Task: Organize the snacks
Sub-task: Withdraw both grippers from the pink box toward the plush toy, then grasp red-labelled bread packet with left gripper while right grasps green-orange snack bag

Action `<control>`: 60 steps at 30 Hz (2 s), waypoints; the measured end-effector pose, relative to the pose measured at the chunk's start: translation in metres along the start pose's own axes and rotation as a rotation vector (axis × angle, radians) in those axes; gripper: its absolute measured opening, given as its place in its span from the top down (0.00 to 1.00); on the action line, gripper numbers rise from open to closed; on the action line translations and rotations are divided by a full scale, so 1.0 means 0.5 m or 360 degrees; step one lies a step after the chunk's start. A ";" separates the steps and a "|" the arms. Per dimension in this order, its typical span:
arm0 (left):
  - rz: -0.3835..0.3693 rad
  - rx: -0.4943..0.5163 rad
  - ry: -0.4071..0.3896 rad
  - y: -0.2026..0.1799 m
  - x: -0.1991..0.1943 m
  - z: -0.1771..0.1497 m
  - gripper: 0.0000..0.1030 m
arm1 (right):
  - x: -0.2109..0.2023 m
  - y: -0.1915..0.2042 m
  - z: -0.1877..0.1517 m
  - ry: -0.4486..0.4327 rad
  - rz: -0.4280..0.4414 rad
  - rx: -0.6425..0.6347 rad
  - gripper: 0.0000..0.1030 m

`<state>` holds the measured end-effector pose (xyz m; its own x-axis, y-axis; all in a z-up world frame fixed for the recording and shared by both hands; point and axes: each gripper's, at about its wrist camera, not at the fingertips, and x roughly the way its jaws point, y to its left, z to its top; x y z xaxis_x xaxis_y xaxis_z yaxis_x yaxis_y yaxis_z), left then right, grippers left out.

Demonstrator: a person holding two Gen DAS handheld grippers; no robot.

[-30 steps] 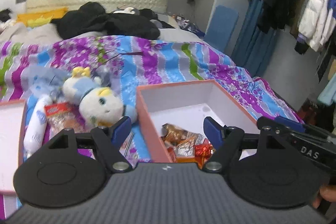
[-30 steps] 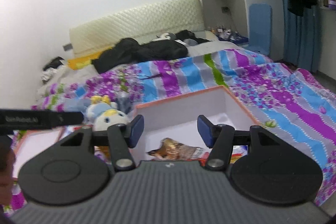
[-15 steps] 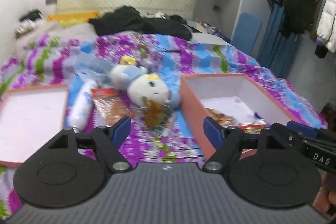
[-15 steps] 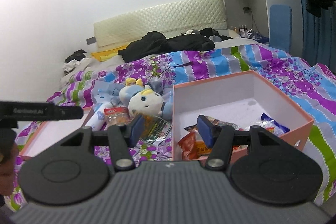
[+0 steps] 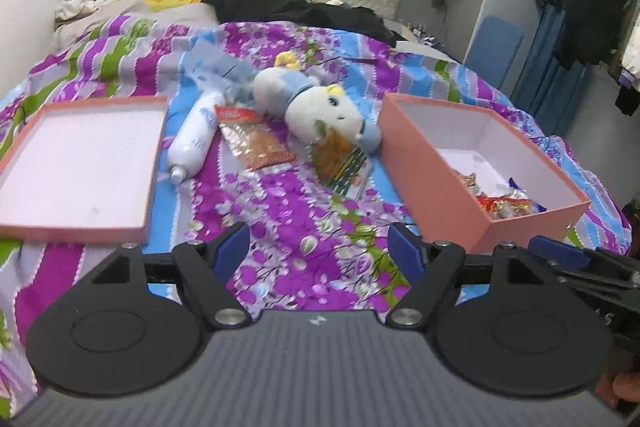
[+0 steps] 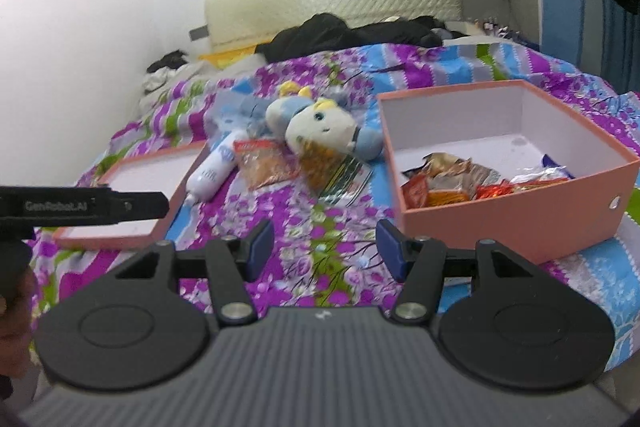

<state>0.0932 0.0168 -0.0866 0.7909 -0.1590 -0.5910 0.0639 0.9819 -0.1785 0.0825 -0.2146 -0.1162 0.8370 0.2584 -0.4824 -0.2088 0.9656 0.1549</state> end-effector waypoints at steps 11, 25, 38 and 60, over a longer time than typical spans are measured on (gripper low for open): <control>-0.0013 -0.0064 0.0032 0.048 0.013 -0.017 0.21 | 0.027 0.058 0.010 0.0000 0.0043 -0.0112 0.43; -0.0011 -0.0138 0.0139 0.117 0.230 0.016 0.20 | 0.246 0.077 0.010 0.0107 0.0033 -0.0205 0.43; -0.0061 -0.0201 0.0272 0.199 0.575 0.162 0.20 | 0.560 0.068 0.072 0.0239 -0.0096 -0.0392 0.25; 0.0170 -0.0166 0.0358 0.178 0.789 0.203 0.18 | 0.661 0.059 0.044 0.0235 -0.0319 -0.0532 0.62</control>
<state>0.4726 0.0520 -0.2557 0.6339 -0.0853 -0.7687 -0.0850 0.9802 -0.1789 0.3640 -0.1013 -0.2520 0.8011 0.0423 -0.5970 -0.2223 0.9472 -0.2312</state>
